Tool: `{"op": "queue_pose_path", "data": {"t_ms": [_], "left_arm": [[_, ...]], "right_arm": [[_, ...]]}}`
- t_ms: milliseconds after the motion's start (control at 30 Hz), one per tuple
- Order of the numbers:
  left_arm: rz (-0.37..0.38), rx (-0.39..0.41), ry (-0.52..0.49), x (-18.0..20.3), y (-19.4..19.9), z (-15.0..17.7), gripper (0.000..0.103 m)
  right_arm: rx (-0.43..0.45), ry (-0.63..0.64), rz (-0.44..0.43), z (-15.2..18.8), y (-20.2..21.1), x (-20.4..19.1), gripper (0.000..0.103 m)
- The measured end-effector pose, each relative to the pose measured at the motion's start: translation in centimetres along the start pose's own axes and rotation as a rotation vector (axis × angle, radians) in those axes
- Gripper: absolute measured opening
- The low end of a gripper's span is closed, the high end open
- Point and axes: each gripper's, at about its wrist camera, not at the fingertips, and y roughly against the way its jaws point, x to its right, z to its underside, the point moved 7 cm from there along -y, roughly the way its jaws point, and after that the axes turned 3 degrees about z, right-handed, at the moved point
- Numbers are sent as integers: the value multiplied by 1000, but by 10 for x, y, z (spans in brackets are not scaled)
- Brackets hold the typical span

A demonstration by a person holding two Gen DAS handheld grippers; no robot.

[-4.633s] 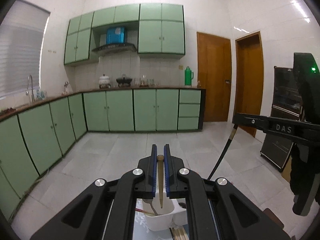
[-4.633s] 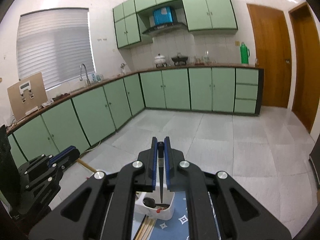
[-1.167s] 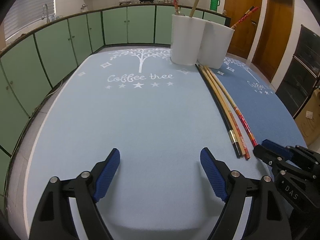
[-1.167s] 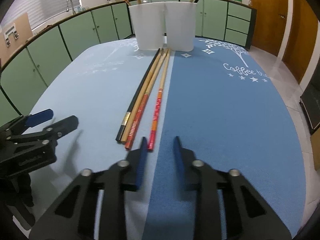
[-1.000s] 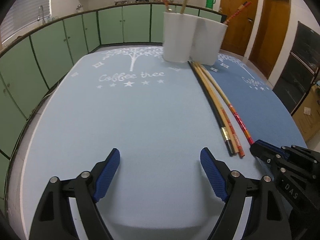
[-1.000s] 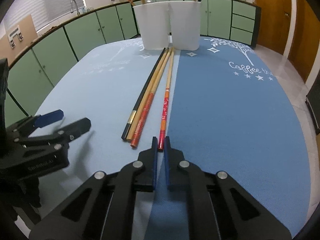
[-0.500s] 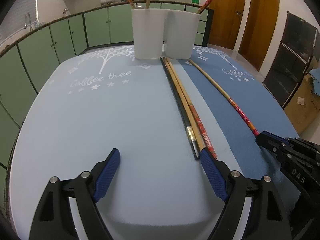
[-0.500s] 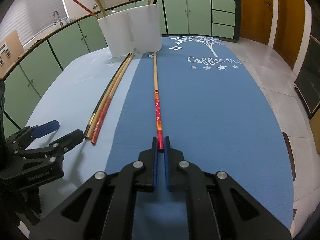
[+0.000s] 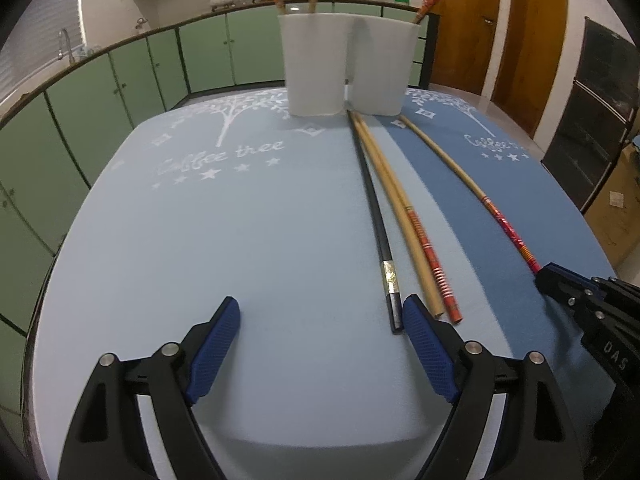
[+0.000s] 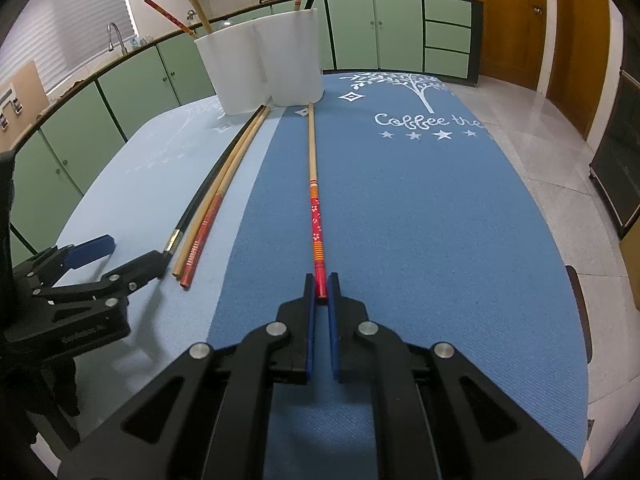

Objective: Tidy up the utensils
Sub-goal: 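Close the left tool on the end of a black chopstick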

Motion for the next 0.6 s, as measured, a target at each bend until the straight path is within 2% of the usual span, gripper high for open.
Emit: {"op": "queue_pose_path", "data": {"t_ms": [233, 400, 467, 533, 600], "left_arm": [[14, 8, 29, -5, 6, 8, 81], [22, 4, 7, 4, 4, 6, 80], [11, 4, -6, 7, 3, 5, 73], [11, 9, -18, 11, 3, 4, 59], [20, 13, -26, 16, 4, 3, 50]], "right_arm": [[0, -4, -25, 0, 1, 0, 7], [-3, 3, -33, -1, 0, 0, 7], [-4, 7, -33, 0, 0, 0, 7], [-7, 11, -33, -1, 0, -1, 7], [-8, 17, -30, -1, -1, -2, 7]]}}
